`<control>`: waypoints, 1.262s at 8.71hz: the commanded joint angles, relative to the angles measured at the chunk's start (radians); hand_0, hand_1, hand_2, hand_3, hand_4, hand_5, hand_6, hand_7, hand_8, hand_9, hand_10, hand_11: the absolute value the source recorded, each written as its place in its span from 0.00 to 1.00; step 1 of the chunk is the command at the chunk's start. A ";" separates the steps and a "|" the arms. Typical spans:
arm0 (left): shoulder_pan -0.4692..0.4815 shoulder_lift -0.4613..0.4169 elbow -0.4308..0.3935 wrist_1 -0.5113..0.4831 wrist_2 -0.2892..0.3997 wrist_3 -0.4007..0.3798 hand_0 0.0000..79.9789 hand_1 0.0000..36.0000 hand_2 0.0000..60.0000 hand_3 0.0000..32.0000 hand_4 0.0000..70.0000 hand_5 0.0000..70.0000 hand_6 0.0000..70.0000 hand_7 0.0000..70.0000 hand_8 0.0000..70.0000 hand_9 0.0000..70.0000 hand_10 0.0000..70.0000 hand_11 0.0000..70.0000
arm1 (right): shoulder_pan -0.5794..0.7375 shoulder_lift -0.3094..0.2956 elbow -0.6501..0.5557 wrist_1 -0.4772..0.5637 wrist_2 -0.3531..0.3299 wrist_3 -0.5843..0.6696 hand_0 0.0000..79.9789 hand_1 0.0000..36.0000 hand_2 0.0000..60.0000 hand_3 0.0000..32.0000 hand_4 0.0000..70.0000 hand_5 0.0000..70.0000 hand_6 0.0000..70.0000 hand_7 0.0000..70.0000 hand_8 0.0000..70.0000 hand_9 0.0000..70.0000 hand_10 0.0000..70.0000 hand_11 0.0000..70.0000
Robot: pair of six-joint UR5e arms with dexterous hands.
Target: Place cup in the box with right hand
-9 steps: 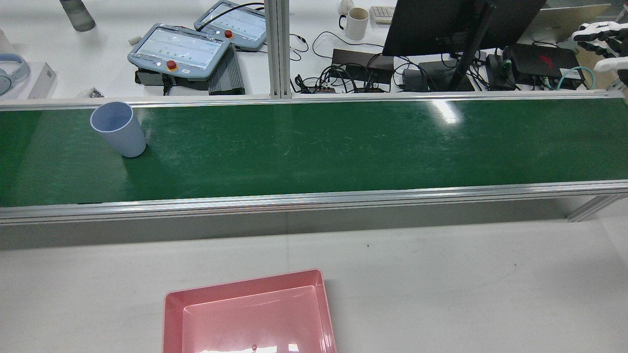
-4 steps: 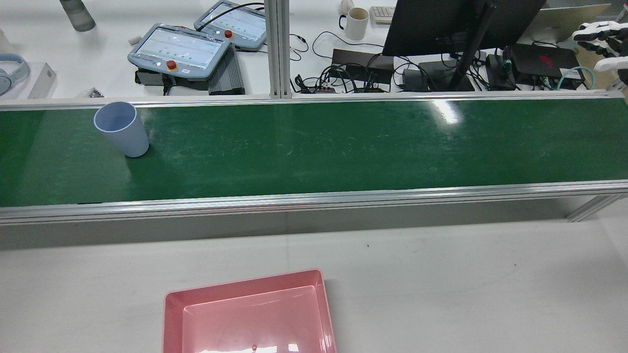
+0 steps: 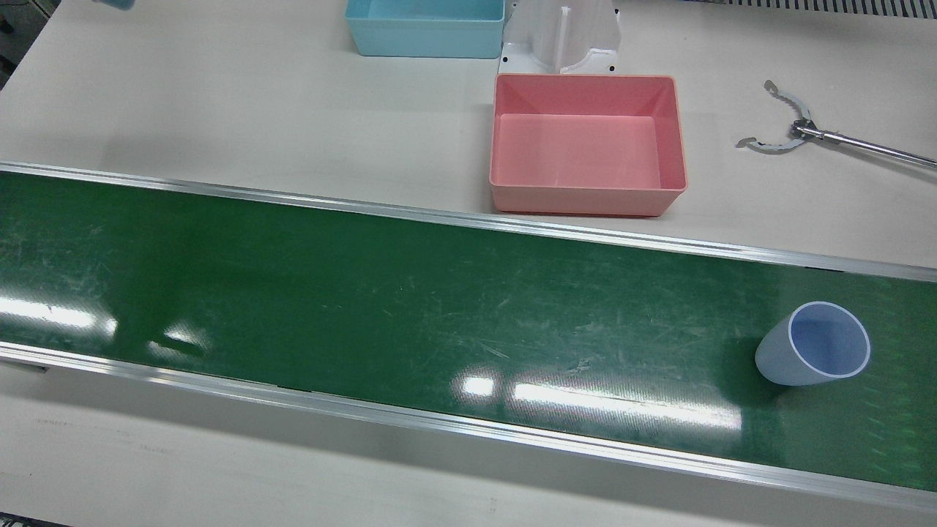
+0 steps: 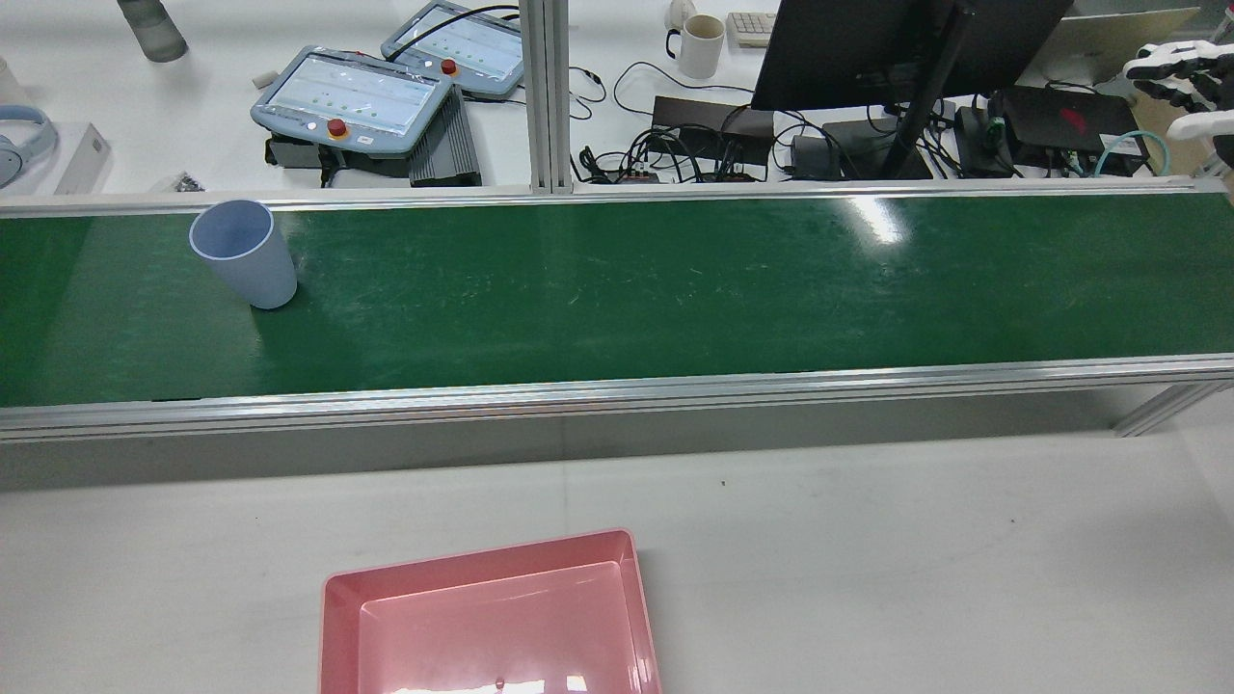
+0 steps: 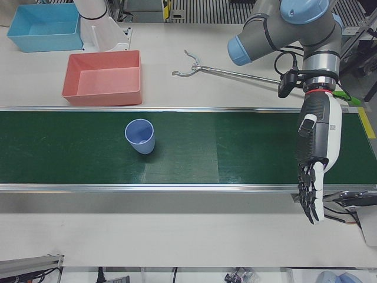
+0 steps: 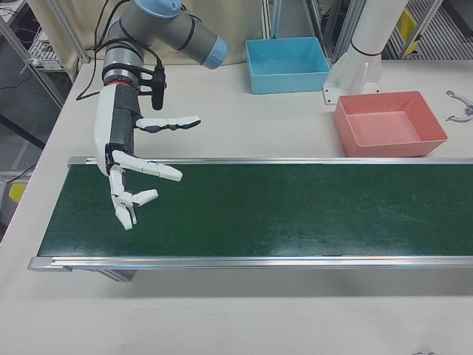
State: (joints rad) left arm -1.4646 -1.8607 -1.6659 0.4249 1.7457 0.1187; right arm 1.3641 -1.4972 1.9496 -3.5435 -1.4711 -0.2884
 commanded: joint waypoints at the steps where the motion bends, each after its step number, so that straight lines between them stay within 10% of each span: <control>1: 0.001 0.000 0.000 0.000 0.000 0.001 0.00 0.00 0.00 0.00 0.00 0.00 0.00 0.00 0.00 0.00 0.00 0.00 | 0.001 0.000 0.000 0.000 0.000 0.000 0.71 0.34 0.00 0.00 0.64 0.08 0.19 0.80 0.07 0.23 0.13 0.21; 11: 0.000 0.000 0.000 0.000 0.000 0.001 0.00 0.00 0.00 0.00 0.00 0.00 0.00 0.00 0.00 0.00 0.00 0.00 | 0.001 -0.001 0.000 0.000 0.000 0.000 0.71 0.34 0.00 0.00 0.65 0.08 0.19 0.81 0.07 0.23 0.13 0.21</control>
